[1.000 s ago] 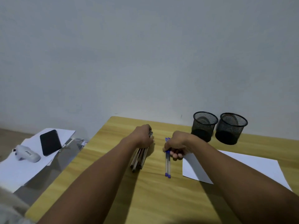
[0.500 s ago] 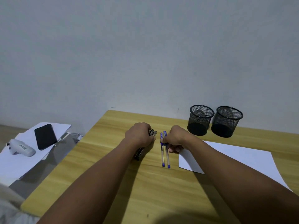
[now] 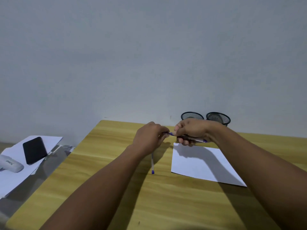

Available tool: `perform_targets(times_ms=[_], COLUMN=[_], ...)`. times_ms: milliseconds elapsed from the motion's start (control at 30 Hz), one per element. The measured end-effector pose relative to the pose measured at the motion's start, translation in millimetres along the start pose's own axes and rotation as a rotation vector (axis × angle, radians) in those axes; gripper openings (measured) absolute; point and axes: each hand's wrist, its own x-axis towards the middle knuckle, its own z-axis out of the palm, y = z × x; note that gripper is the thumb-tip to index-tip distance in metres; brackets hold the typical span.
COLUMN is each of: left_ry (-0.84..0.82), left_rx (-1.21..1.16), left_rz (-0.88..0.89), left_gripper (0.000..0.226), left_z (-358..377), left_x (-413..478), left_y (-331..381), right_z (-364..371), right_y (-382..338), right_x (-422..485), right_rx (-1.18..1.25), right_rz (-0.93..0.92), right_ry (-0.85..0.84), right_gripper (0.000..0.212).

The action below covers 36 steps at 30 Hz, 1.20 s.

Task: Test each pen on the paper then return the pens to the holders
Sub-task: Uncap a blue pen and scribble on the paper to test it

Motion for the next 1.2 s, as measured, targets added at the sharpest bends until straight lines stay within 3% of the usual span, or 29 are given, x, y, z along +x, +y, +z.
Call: perform_targets(times_ms=[100,200,267,367,433,500,700,900,1033,1200], left_ry=[0.038,0.052,0.04,0.007,-0.02,-0.025,-0.006,-0.061,-0.063,-0.166], left_rx=[-0.043,-0.118,-0.165,-0.188,-0.188,-0.216,-0.315,-0.285,-0.251,-0.149], left_rz=[0.01,-0.005,-0.015,-0.048,-0.053,-0.013,0.012,-0.204,-0.186,-0.089], left_gripper=[0.02,0.02,0.024,0.027,0.025,0.022,0.021,0.02,0.018,0.019], left_z=[9,14,20,32,40,45,32,26,33,61], left_x=[-1,-1,-3,-10,-16,-23,-17,-37,-22,-36], left_y=[9,15,18,25,32,36,48,6,22,21], right_z=[-21,-31,-26,-4,10,14,-12,-78,-23,26], right_y=[8,32,48,60,62,62,53,59,57,104], right_x=[-17,-27,-28,-21,-12,-7,-21,-58,-32,-7], right_rx=[0.193,0.53,0.706,0.766,0.546,0.376,0.352,0.466,0.453,0.577], right_rz=[-0.007,-0.062,-0.139,-0.198,-0.19,-0.199,-0.236,-0.269,-0.193,-0.178], right_ry=[-0.095,-0.199,-0.224,-0.024,0.23,0.361,0.26,0.425,0.338,0.519], right_gripper=[0.009,0.065,0.083,0.059,0.036,0.028,0.035,0.024,0.023,0.015])
